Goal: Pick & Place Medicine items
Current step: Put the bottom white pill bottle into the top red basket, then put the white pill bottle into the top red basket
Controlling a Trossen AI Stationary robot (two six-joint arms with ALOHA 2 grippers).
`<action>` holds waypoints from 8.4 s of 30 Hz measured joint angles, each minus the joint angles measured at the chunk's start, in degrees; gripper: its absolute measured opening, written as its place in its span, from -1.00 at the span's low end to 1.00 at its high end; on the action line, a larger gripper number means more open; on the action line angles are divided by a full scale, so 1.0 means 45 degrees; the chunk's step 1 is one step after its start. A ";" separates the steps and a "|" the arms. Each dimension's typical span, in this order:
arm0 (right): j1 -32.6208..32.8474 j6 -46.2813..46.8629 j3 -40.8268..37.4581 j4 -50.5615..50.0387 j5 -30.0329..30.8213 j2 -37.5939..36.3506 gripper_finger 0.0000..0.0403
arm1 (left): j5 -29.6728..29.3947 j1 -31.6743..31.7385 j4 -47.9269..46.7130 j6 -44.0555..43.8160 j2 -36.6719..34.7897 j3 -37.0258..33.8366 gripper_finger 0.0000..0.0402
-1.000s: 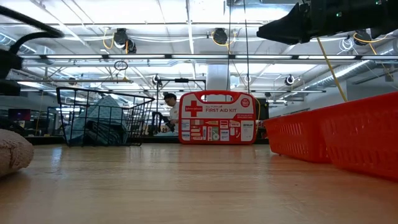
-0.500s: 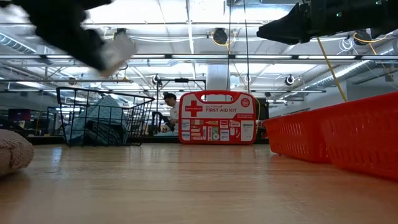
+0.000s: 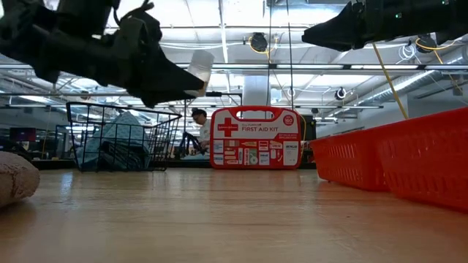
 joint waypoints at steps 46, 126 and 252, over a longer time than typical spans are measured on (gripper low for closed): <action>-0.0578 0.3176 0.6411 -0.6976 -0.3028 0.7916 -0.15 | 0.3178 0.2254 0.2870 0.1671 0.6154 0.3717 -0.27; 0.1574 0.5974 0.1209 -1.0001 -0.2557 0.3234 -0.38 | 0.3113 0.2313 0.2220 -0.0032 0.6140 0.3703 0.40; 0.1570 -0.0495 0.1209 -0.5557 0.1052 -0.0639 -0.12 | 0.2146 -0.4439 -2.6751 -2.2116 -0.3361 0.3630 -0.30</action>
